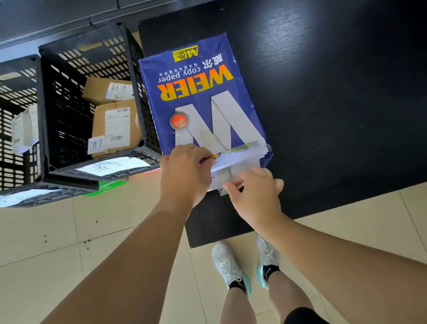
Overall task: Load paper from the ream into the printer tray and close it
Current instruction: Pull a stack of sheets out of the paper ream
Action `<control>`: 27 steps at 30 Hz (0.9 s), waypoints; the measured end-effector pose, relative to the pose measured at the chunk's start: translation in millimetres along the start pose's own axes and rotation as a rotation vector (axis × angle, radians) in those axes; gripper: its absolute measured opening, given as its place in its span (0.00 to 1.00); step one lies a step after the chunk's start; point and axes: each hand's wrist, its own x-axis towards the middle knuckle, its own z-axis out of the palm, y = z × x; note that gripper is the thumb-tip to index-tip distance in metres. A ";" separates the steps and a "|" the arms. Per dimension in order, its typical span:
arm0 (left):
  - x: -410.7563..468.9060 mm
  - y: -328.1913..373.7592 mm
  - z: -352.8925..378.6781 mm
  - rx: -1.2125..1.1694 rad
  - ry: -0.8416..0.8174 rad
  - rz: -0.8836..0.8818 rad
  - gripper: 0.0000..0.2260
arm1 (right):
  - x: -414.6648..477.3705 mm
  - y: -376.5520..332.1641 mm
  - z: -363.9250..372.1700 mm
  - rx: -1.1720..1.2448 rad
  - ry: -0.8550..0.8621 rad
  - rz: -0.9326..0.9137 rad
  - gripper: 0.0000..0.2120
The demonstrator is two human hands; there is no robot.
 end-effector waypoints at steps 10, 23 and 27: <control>5.5 -4.5 -4.8 -0.095 -0.101 0.108 0.10 | 0.0 -6.2 2.5 0.177 0.066 -0.104 0.07; 9.4 -4.2 -3.6 -0.152 -0.080 0.096 0.08 | 19.4 -6.2 -10.2 0.326 -0.022 -0.198 0.08; 11.9 -5.6 -4.1 -0.171 -0.081 0.053 0.07 | 27.3 -6.7 -13.0 0.236 -0.035 -0.270 0.10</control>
